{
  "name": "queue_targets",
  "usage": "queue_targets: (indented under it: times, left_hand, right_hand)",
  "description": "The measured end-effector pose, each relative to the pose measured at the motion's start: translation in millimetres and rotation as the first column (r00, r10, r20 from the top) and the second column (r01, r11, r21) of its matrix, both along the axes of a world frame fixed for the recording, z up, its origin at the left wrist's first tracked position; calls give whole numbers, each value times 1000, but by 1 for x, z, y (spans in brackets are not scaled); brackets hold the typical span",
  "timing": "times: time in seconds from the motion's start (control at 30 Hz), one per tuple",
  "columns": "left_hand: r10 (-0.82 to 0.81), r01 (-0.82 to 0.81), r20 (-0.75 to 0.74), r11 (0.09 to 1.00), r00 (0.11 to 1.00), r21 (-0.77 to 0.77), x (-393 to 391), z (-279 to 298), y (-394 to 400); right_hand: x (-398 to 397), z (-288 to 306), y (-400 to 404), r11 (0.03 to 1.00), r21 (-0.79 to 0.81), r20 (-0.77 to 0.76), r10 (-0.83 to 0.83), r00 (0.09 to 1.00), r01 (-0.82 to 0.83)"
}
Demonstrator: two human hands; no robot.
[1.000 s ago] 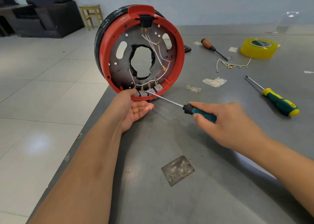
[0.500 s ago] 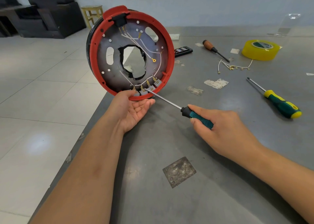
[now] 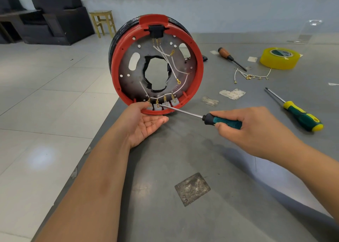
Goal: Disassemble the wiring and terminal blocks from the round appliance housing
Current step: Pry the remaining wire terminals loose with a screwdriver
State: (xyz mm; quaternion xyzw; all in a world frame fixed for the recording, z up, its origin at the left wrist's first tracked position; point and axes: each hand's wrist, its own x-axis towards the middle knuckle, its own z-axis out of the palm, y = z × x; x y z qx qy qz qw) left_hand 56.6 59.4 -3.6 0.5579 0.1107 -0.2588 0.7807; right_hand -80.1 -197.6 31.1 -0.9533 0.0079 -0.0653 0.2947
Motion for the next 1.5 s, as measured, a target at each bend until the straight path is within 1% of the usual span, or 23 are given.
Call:
queue_targets:
  times: [0.17, 0.33, 0.43, 0.57, 0.67, 0.73, 0.93, 1.13, 1.23, 1.5]
  left_hand:
    - [38, -38, 2, 999, 999, 4, 0, -1, -5]
    - [38, -38, -27, 999, 999, -20, 0, 0, -7]
    - [27, -28, -34, 999, 999, -17, 0, 0, -6]
    - [14, -14, -21, 1000, 1000, 5, 0, 0, -5]
    - [16, -16, -17, 1000, 1000, -8, -1, 0, -4]
    - [23, -23, -14, 1000, 1000, -18, -2, 1, -4]
    - [35, -34, -7, 999, 999, 22, -2, 1, -8]
    - [38, -38, -5, 999, 999, 21, -1, 0, -10]
    - [34, -34, -12, 999, 999, 12, -1, 0, -10]
    - [23, -26, -42, 998, 999, -64, 2, -1, -3]
  right_hand:
    - [-1, -5, 2, 1000, 0, 12, -22, 1000, 22]
    - [-5, -15, 13, 997, -69, 31, -35, 999, 37]
    - [-4, -11, 10, 998, -44, 38, -34, 999, 36]
    - [-2, -4, 6, 1000, -10, 16, -13, 1000, 13]
    - [0, 0, 2, 1000, 7, -3, -15, 1000, 15]
    - [2, 2, 0, 1000, 9, -9, -19, 1000, 19]
    - [3, -1, 4, 1000, 0, -6, -21, 1000, 21]
    - [-1, -15, 11, 998, -36, 42, -48, 998, 49]
    - [-3, -23, 12, 998, -28, 63, -50, 997, 52]
    - [-5, -40, 17, 999, -9, 132, -38, 991, 39]
